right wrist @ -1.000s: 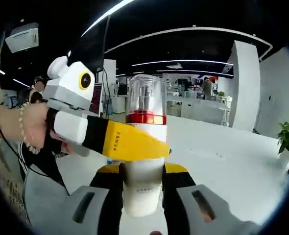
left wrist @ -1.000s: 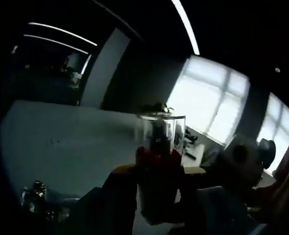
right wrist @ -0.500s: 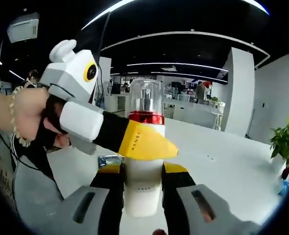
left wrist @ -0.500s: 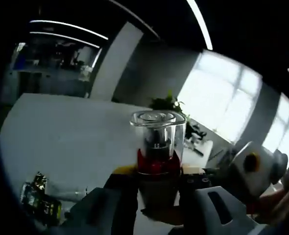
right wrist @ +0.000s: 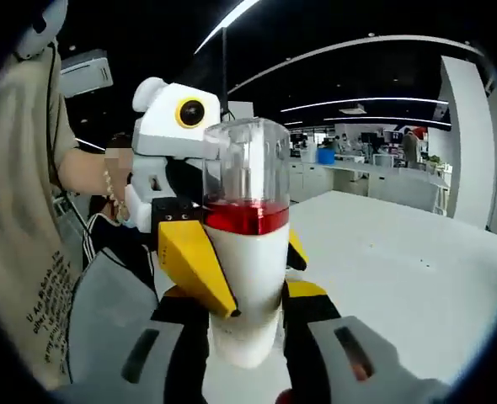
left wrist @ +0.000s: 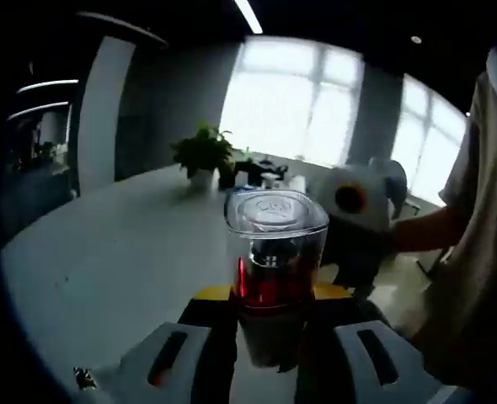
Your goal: Arrange the skincare products in the storage area until every visible bottle or jar stands upright without overlapping.
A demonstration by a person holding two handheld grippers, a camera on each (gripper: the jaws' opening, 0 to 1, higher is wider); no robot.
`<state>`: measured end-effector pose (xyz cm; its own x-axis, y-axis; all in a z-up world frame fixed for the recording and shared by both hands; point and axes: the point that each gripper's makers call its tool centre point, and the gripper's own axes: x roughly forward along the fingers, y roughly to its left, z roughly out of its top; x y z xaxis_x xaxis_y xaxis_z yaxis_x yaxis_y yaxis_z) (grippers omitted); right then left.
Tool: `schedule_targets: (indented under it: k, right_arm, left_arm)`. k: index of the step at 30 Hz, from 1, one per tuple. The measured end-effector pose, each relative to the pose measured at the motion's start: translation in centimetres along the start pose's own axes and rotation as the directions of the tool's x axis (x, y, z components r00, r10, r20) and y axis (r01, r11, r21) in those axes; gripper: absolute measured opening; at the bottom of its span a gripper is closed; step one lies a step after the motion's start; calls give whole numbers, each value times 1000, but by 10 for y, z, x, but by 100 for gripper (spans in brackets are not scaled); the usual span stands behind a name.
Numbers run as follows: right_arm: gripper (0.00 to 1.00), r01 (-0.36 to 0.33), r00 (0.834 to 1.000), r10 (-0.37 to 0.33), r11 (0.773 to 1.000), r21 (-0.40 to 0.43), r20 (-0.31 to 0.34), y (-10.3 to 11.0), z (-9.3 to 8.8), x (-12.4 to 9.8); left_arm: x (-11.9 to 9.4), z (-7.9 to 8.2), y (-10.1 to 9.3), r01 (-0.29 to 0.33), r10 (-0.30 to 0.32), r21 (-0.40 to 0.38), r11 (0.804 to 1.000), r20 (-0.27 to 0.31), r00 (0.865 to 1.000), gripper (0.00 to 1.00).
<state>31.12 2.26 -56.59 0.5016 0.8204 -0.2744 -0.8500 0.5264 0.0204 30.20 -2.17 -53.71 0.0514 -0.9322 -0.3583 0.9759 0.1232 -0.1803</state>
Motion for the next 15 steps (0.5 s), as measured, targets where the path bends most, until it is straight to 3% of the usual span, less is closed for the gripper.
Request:
schedule_targets:
  k: [4, 7, 15]
  right_arm:
    - [33, -48, 999, 48, 999, -8, 0, 1, -3, 0]
    - [32, -64, 998, 64, 998, -28, -9, 1, -6, 2]
    - [32, 20, 1000, -20, 1000, -16, -7, -10, -23, 10]
  left_arm:
    - [-1, -4, -1, 75, -73, 42, 996, -45, 996, 28]
    - [1, -7, 1, 89, -84, 68, 994, -74, 994, 28]
    - [12, -20, 11, 114, -103, 93, 989, -111, 988, 28]
